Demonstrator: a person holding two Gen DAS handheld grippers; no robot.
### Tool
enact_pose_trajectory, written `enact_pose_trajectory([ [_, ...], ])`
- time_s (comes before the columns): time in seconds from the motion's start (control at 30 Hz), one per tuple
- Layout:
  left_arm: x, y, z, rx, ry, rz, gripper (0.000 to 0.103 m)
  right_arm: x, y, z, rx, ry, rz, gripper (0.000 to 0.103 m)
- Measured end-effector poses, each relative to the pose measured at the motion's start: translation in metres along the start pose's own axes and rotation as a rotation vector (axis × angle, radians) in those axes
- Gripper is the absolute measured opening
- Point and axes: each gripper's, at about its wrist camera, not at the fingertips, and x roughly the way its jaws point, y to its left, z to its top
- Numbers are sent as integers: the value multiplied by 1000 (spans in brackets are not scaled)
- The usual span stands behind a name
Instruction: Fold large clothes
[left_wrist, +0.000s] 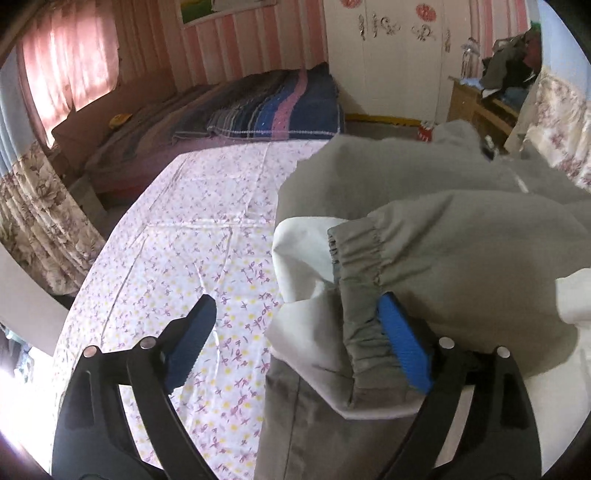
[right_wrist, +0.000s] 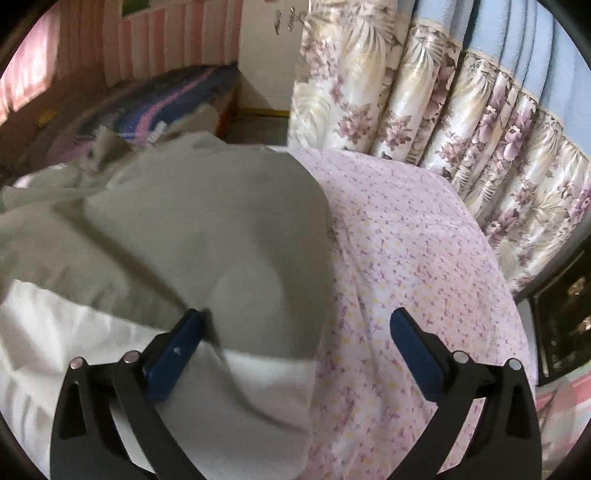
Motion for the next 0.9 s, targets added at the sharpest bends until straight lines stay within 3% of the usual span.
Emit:
enact_pose_trajectory([
  [0.1,-30,12,-6,-1,-56,-19,97,-29,-8,-6,26,-52,56,101],
  [0.3,-83,24,-30,-40,-123,-50,100,-81,-8,-23,-3,-139,70,101],
  [0.43,-109,26,-53,-55,-130,-78,100,-103,-7,-41,-28,-139,41,101],
  [0.63,-165,31,-108,-35,-167,-108,100,-151,-19,-87,-61,-149,70,101],
  [0.83,-219,51,-174,-34,-200,-71,100,-211,-67,-161,18,-196,303,101],
  [0.9,-237,61,-199,-24,-217,-43,100,-223,-76,-188,14,-194,296,101],
])
